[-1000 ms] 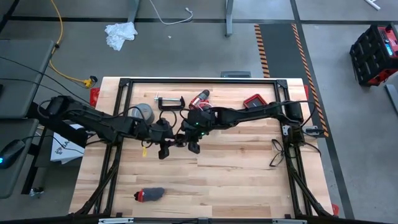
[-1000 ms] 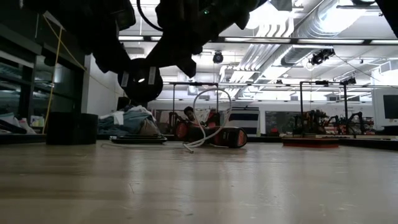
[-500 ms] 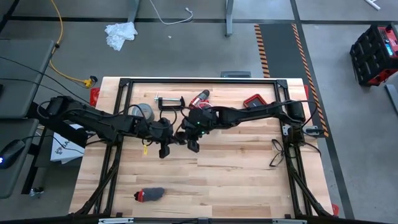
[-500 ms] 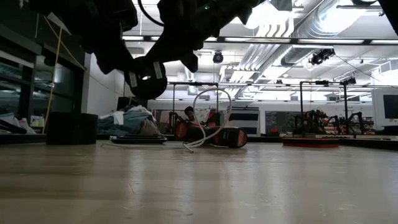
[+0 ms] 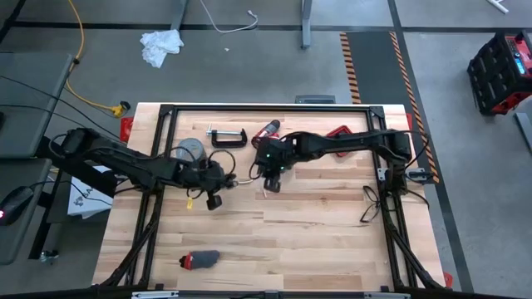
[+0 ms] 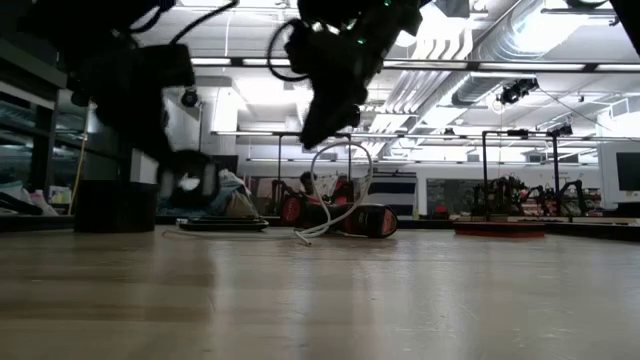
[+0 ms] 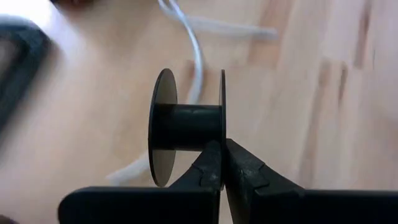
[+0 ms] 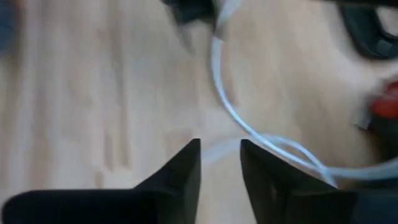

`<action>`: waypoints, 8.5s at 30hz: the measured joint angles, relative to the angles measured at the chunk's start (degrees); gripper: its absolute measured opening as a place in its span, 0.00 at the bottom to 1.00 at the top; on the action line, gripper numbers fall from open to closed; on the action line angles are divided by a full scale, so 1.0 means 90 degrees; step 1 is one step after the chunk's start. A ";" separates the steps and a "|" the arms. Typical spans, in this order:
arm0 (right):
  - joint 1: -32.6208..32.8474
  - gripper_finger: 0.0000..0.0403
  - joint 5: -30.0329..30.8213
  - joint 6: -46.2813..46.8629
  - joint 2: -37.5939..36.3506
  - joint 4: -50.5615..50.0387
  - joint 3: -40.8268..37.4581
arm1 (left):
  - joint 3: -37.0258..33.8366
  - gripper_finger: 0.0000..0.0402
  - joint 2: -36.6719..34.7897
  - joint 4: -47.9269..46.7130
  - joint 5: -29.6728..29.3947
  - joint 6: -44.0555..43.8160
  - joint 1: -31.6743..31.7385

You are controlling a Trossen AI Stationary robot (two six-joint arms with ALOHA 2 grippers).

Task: Coil cords
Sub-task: Coil the white cable wire into the black spool

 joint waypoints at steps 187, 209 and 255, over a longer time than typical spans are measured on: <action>0.2282 0.00 0.4505 0.6149 0.0827 0.2482 -0.2297 | -0.0766 0.20 0.1357 0.3042 0.0812 0.0589 -0.0016; 0.2282 0.00 0.4162 0.6052 0.0828 0.2482 -0.2297 | -0.0534 0.45 0.1352 0.2395 0.0182 0.0609 -0.0013; 0.2282 0.00 0.4121 0.6004 0.0828 0.2698 -0.2297 | -0.0507 0.03 0.2202 0.3553 -0.0215 0.1042 0.0012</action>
